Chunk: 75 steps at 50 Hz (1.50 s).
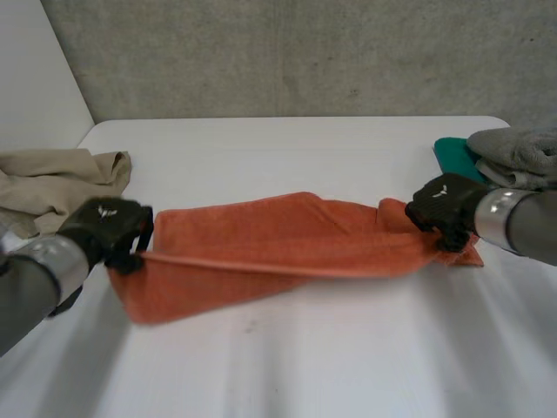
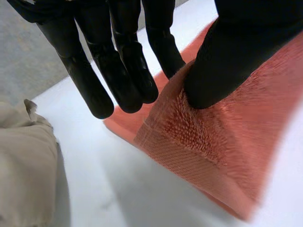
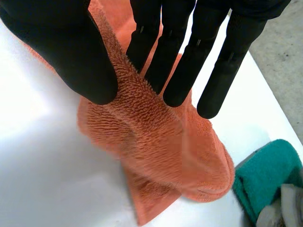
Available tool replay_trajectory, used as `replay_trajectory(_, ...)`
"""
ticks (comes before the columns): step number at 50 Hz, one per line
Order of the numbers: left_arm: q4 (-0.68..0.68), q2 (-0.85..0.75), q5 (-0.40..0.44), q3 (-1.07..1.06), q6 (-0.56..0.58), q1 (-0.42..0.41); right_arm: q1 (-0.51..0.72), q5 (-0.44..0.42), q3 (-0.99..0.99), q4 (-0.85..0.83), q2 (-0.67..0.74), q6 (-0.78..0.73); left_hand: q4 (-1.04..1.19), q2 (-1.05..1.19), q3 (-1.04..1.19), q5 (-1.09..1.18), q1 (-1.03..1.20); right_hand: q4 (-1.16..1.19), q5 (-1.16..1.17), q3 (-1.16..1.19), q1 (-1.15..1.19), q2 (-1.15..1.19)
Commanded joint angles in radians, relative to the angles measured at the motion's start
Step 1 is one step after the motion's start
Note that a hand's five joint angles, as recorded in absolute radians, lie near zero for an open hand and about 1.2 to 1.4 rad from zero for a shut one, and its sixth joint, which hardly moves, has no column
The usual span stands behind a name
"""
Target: Fold the laundry.
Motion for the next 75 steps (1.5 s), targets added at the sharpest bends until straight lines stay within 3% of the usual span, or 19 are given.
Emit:
replay_trajectory(1,0.321,-0.206,-0.03,0.289,0.001,-0.023,0.092,0.116,-0.342,-0.228,0.178,0.084,0.194,0.196,0.199,0.238,0.241,0.198,0.274,0.206,0.306,0.22)
replay_trajectory(4,0.404,-0.208,-0.051,0.416,-0.003,-0.025,0.107,0.146,-0.456,-0.415,0.183,0.139,0.194,0.196,0.199,0.238,0.241,0.198,0.274,0.206,0.306,0.22)
replay_trajectory(9,0.669,-0.128,-0.143,0.553,-0.121,-0.021,0.104,0.164,-0.457,-0.979,0.094,0.363,0.194,0.196,0.199,0.238,0.241,0.198,0.274,0.206,0.306,0.22)
replay_trajectory(12,0.768,-0.08,-0.154,0.563,-0.193,-0.021,0.092,0.135,-0.399,-1.129,0.059,0.458,0.194,0.196,0.199,0.238,0.241,0.198,0.274,0.206,0.306,0.22)
replay_trajectory(13,0.763,-0.064,-0.153,0.55,-0.227,-0.021,0.08,0.086,-0.37,-1.138,0.046,0.497,0.194,0.196,0.199,0.238,0.241,0.198,0.274,0.206,0.306,0.22)
replay_trajectory(16,0.683,-0.059,-0.133,0.508,-0.234,-0.021,0.064,-0.012,-0.327,-1.067,0.037,0.523,0.194,0.196,0.199,0.238,0.241,0.198,0.274,0.206,0.306,0.22)
replay_trajectory(22,0.552,-0.05,-0.118,0.337,-0.214,-0.02,0.027,-0.106,-0.299,-0.833,0.054,0.476,0.194,0.196,0.199,0.238,0.241,0.198,0.274,0.206,0.306,0.22)
replay_trajectory(28,0.607,-0.054,-0.098,0.095,-0.178,-0.028,-0.002,-0.224,-0.233,-0.538,0.129,0.257,0.194,0.196,0.199,0.238,0.241,0.198,0.274,0.206,0.306,0.22)
replay_trajectory(35,0.723,-0.187,-0.072,-0.072,-0.129,-0.04,0.003,-0.195,-0.136,-0.396,0.291,-0.035,0.194,0.196,0.199,0.238,0.241,0.198,0.274,0.206,0.306,0.22)
replay_trajectory(38,0.75,-0.218,-0.072,-0.092,-0.109,-0.038,-0.002,-0.163,-0.133,-0.402,0.321,-0.089,0.194,0.196,0.199,0.238,0.241,0.198,0.274,0.206,0.306,0.22)
replay_trajectory(42,0.75,-0.221,-0.075,-0.105,-0.086,-0.038,-0.003,-0.112,-0.115,-0.494,0.296,0.073,0.194,0.196,0.199,0.238,0.241,-0.719,-0.643,-0.711,-0.611,-0.698)
replay_trajectory(45,0.74,-0.192,-0.078,-0.112,-0.091,-0.037,-0.023,-0.094,-0.041,-0.563,0.194,0.277,0.194,0.196,0.199,0.238,0.241,-0.861,-0.785,-0.853,-0.753,-0.84)
replay_trajectory(51,0.717,-0.137,-0.076,-0.132,-0.108,-0.029,-0.052,-0.084,0.118,-0.569,0.06,0.423,0.194,0.196,0.199,0.238,0.241,-0.865,-0.789,-0.857,-0.757,-0.843)
replay_trajectory(62,0.697,-0.086,-0.076,-0.152,-0.169,-0.025,-0.149,-0.006,0.261,-0.439,0.025,0.358,0.194,0.196,0.199,0.238,0.241,-0.592,-0.516,-0.584,-0.484,-0.57)
replay_trajectory(68,0.696,-0.089,-0.07,-0.14,-0.177,-0.012,-0.178,-0.072,0.278,-0.503,0.078,0.245,0.194,0.196,0.199,0.238,0.241,-0.601,-0.525,-0.593,-0.493,-0.579)
replay_trajectory(75,0.696,-0.103,-0.07,-0.128,-0.177,-0.006,-0.186,-0.129,0.26,-0.682,0.161,0.247,0.194,0.196,0.199,0.238,0.241,-0.498,-0.422,-0.49,-0.39,-0.477)
